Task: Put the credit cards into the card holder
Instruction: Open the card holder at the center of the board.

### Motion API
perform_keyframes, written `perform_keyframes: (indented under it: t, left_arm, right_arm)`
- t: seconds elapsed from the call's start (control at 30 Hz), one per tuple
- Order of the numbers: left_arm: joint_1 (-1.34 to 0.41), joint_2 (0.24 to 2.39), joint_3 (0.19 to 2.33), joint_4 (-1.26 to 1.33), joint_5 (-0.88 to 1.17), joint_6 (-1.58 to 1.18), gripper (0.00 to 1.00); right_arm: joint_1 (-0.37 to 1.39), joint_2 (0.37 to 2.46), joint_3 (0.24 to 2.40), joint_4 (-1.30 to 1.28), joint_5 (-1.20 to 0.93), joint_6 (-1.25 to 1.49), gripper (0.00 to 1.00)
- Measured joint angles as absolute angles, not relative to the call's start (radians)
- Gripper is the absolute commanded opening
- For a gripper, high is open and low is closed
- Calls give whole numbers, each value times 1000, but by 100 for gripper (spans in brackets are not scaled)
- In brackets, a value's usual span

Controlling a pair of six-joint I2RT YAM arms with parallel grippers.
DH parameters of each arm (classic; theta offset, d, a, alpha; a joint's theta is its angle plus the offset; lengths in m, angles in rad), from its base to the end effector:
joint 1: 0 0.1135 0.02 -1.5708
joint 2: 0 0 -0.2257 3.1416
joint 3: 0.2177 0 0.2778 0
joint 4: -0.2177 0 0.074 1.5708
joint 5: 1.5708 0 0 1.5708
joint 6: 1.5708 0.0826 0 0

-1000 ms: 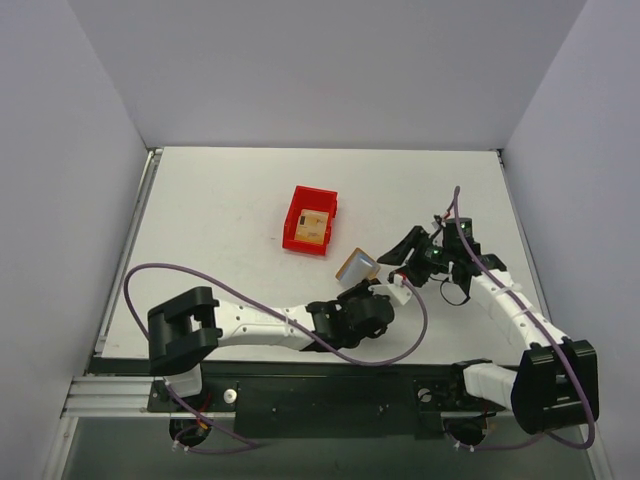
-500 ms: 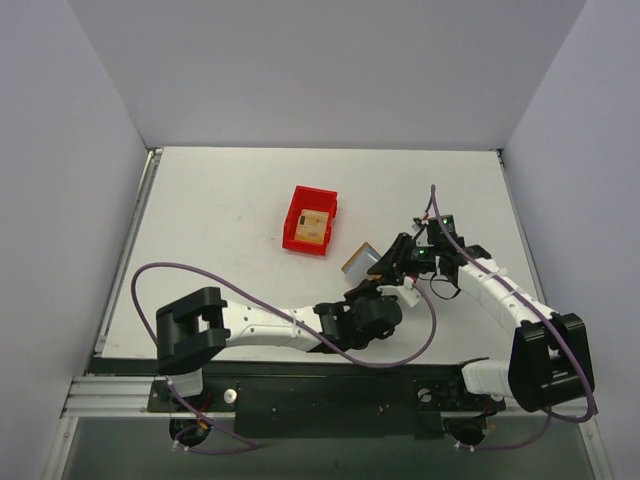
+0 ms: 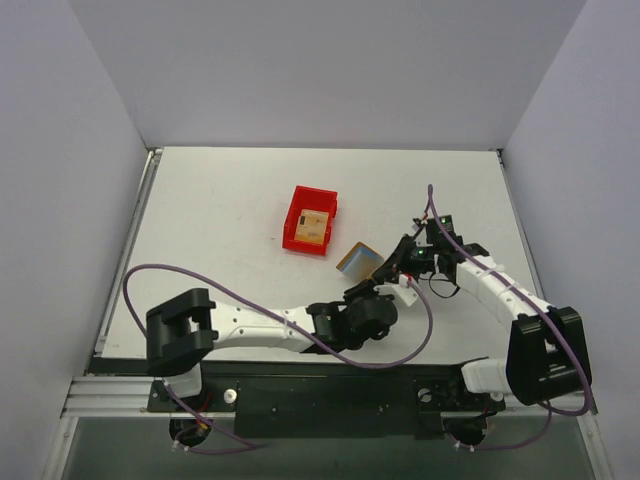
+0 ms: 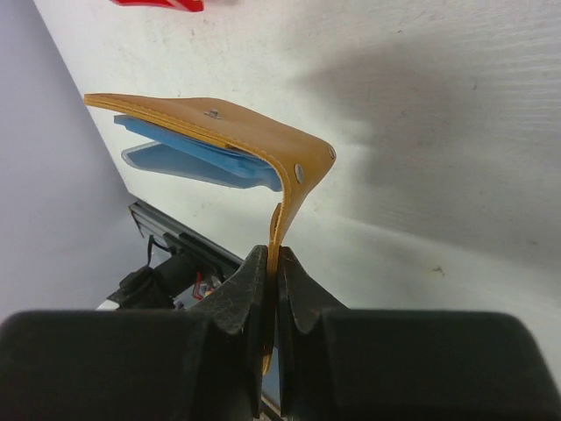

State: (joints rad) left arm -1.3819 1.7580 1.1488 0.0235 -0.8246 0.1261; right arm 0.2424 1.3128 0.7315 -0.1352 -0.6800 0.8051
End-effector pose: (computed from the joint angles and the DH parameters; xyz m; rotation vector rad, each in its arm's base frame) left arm 0.1398 -0.4082 0.1574 0.9779 1.6942 0.0737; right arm 0.3043 0.1287 0.1422 0.2971 2.4292 1.2902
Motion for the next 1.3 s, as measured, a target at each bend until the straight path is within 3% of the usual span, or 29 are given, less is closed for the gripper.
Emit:
perform_keyframes:
  t: [0.2,0.43,1.0,1.3]
  left_arm:
    - [-1344,1531,1047,19,-664,-2,51]
    - [-1135,1224,902,54,-490,-154,57]
    - [-1037,1204,720,113,-261,-231,65]
    - [-791,1000,574,192,12,-247,64]
  right_arm:
    - [205,1350,748,-171,-644,741,0]
    - [192,1369,819,-241,-619,649,0]
    - [298,1330,883,-347,-747,540,0]
    - [365,1291,926,-379,-805,493,0]
